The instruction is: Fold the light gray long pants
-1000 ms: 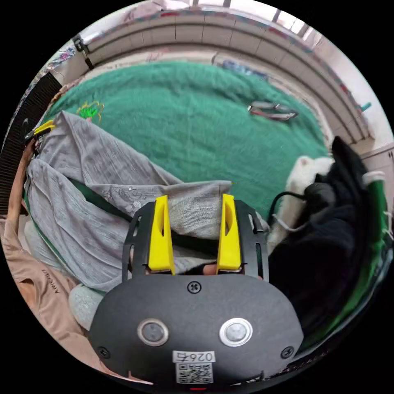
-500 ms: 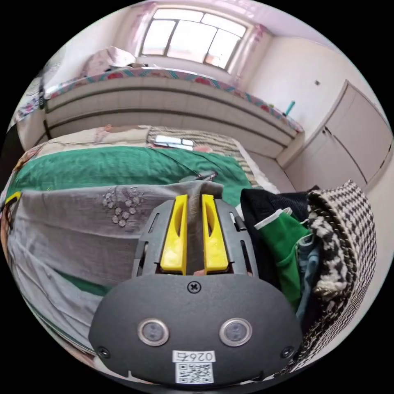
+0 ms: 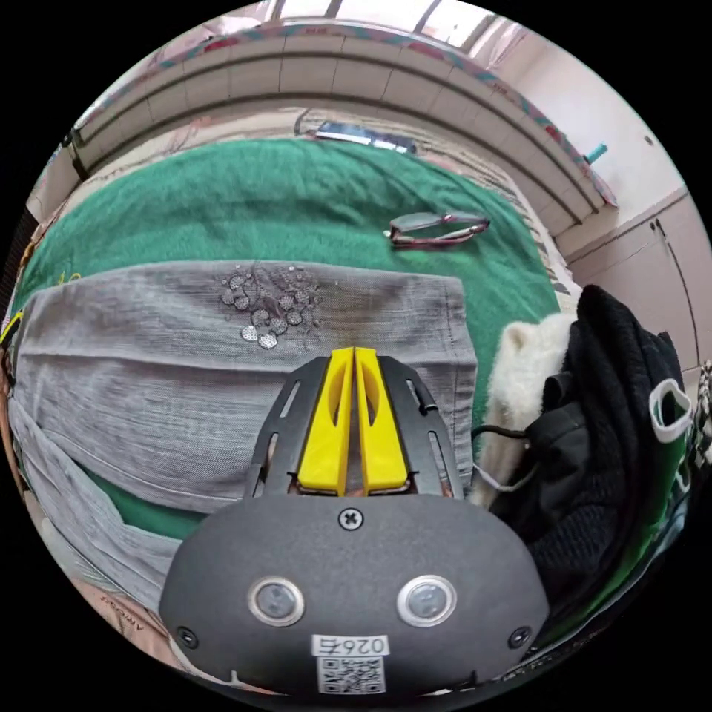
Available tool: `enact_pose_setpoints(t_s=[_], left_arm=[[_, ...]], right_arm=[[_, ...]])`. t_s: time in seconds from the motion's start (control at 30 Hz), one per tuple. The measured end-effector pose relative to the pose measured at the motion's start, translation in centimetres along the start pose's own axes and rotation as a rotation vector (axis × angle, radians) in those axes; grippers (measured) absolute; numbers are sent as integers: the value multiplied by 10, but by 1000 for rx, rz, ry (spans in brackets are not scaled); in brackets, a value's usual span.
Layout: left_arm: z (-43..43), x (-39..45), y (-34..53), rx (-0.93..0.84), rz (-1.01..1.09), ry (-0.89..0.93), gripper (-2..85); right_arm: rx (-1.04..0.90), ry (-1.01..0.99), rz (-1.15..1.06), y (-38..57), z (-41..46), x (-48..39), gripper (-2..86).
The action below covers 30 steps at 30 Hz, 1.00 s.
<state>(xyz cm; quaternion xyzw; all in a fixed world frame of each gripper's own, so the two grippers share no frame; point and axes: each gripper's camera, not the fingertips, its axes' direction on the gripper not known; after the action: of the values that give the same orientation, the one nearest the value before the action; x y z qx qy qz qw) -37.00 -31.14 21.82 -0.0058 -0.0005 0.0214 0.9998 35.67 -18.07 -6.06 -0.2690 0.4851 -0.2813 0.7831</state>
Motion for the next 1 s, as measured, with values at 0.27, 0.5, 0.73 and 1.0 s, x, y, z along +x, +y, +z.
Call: enact_pose_setpoints(t_s=[0.27,0.5,0.73,1.0], left_arm=[[-26,-23,44,24,-163,-9,-8],[-94,-38,105,318,-416,-155,-6],[-84,-45,122,113,-285,-41,73],[-194,-2,181,432,-288,-30,-4]], right_arm=[[87,22,1,26,5,2,-10],[68,17,46,41,-1,7,-9],[294,-71,149,100,-26,27,-9],[291,-31,91,145,-53,22,-11]])
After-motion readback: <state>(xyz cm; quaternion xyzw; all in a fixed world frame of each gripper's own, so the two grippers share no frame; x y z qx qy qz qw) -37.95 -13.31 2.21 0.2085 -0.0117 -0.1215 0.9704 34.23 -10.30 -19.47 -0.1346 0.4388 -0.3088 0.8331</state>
